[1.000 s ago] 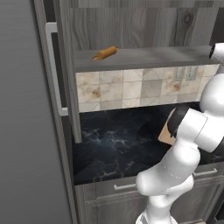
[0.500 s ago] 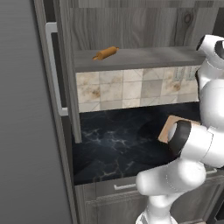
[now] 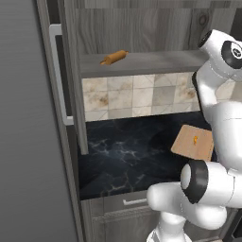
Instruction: Open the cabinet, retrieve the rolling pin, and place it next to the meat on the cutting board to prepare for tenderizing.
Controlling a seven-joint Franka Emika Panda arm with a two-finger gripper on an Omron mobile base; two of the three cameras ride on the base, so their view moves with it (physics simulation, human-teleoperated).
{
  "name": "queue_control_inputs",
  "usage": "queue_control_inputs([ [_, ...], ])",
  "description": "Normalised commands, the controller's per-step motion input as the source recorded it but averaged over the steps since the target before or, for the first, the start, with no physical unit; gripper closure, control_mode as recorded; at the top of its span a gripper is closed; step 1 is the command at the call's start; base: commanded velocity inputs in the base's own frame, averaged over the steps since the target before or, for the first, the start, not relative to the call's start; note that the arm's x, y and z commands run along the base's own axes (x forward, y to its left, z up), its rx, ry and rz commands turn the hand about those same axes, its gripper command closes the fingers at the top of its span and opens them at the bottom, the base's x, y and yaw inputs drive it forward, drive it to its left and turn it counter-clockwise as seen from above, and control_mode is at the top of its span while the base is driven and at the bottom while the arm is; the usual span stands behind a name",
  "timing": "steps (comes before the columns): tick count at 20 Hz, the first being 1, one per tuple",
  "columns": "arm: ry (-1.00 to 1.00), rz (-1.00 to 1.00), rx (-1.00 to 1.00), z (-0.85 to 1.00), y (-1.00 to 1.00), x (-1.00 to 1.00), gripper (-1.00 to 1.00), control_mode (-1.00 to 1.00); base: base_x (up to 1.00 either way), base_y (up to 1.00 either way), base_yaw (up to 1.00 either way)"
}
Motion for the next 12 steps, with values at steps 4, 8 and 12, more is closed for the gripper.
queue_control_inputs([
  [4,-0.36,0.01,0.15,0.0,0.83,-0.31,-1.0,-1.0,0.0,0.0,0.0],
  [8,-0.33,0.0,0.21,0.0,0.74,-0.31,-1.0,-1.0,0.0,0.0,0.0],
  [12,-0.16,0.02,0.16,0.0,0.49,-0.54,-1.0,-1.0,0.0,0.0,0.0],
])
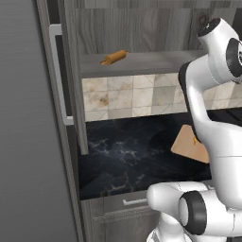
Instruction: Open the cabinet, retrieve the rolling pin, and place it next to the meat on the cutting board to prepare for tenderizing.
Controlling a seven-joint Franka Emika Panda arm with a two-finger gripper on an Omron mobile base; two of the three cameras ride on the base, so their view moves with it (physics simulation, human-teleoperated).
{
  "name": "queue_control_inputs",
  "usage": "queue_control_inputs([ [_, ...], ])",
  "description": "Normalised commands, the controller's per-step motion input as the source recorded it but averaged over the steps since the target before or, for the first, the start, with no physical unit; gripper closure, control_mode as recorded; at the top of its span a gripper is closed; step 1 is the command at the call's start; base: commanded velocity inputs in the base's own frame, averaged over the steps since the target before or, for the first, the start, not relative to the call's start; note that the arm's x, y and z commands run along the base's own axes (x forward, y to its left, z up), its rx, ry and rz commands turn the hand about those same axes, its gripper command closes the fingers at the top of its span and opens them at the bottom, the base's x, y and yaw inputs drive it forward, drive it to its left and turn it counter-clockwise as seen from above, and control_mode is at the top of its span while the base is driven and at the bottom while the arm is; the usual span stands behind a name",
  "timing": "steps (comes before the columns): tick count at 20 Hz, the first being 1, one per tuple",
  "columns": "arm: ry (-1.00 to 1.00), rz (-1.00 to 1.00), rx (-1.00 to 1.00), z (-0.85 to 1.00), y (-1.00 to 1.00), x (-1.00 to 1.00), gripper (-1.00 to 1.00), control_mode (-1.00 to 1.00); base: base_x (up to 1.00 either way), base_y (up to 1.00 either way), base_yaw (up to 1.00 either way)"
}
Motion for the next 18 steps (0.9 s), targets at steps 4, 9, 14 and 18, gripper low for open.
queue_control_inputs([
  [4,-0.14,0.09,0.14,-0.01,0.57,-0.2,-1.0,-1.0,0.0,0.0,0.0],
  [9,-0.13,0.13,0.13,-0.05,0.66,0.01,-1.0,-1.0,0.0,0.0,0.0],
  [14,-0.16,0.13,0.14,-0.03,0.63,0.16,-1.0,-1.0,0.0,0.0,0.0],
  [18,-0.15,0.11,0.15,0.0,0.56,0.25,-1.0,-1.0,0.0,0.0,0.0],
])
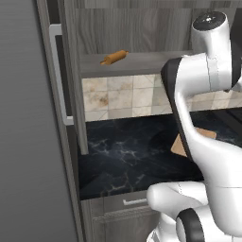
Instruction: Open the cabinet, retrieve the rolling pin, and place it next to the meat on the cutting board to prepare for tenderizing.
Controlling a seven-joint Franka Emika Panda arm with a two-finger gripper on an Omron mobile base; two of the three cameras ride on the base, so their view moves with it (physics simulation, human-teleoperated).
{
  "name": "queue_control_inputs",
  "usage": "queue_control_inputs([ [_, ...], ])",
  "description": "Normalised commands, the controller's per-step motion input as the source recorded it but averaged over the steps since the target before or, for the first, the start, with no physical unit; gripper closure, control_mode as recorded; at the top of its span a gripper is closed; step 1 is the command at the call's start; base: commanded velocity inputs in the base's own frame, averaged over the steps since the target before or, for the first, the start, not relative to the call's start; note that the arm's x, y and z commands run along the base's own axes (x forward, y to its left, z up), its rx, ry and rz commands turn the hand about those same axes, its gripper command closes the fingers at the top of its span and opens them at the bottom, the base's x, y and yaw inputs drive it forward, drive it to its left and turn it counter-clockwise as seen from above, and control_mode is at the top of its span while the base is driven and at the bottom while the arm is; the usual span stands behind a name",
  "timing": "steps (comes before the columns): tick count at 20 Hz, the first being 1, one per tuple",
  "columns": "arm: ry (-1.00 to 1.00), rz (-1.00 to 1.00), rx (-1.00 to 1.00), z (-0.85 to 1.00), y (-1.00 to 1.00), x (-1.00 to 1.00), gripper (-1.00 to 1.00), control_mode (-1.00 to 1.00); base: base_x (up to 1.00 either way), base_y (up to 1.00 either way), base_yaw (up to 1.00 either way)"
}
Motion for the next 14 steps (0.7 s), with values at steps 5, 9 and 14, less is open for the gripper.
queue_control_inputs([
  [5,-0.15,0.13,0.14,0.0,0.5,0.27,-1.0,-1.0,0.0,0.0,0.0],
  [9,-0.21,0.16,0.09,0.0,0.46,0.18,-1.0,-1.0,0.0,0.0,0.0],
  [14,-0.22,0.17,0.03,0.0,0.46,0.12,-1.0,-1.0,0.0,0.0,0.0],
])
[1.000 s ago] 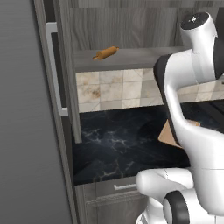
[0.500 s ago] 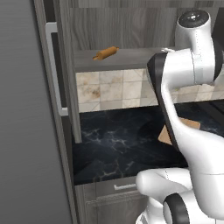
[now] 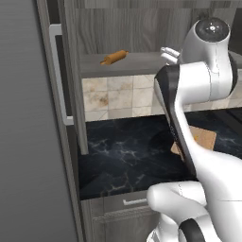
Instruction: Open the cabinet, retrieve the rolling pin, and place it next to the meat on the cutting board to prepare for tenderizing.
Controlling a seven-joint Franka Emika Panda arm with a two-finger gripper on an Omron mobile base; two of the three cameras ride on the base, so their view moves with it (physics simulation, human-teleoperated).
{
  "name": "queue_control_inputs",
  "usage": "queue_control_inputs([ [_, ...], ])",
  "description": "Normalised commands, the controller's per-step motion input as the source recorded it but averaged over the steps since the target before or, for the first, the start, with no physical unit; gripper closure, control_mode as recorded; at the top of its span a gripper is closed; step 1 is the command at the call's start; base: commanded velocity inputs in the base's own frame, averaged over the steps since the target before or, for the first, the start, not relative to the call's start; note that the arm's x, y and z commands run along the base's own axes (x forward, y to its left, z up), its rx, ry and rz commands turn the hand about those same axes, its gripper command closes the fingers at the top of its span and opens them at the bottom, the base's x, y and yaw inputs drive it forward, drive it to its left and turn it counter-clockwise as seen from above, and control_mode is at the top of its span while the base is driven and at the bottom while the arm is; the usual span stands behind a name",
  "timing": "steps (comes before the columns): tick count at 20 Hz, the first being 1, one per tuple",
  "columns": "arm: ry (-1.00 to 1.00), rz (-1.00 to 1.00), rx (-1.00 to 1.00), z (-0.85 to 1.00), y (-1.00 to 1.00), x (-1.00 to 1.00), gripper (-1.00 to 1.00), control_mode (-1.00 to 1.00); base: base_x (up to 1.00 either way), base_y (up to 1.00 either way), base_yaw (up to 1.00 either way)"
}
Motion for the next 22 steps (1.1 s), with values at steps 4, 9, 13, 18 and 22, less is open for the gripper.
queue_control_inputs([
  [4,-0.23,0.16,0.0,0.0,0.47,0.15,-1.0,-1.0,0.0,0.0,0.0],
  [9,-0.22,0.14,0.0,0.0,0.38,0.23,-1.0,-1.0,0.0,0.0,0.0],
  [13,-0.16,0.11,0.01,0.02,0.3,0.3,-1.0,-1.0,0.0,0.0,0.0],
  [18,-0.08,0.06,0.02,0.07,0.28,0.39,-1.0,-1.0,0.0,0.0,0.0],
  [22,-0.05,0.04,0.02,0.1,0.23,0.4,-1.0,-1.0,0.0,0.0,0.0],
])
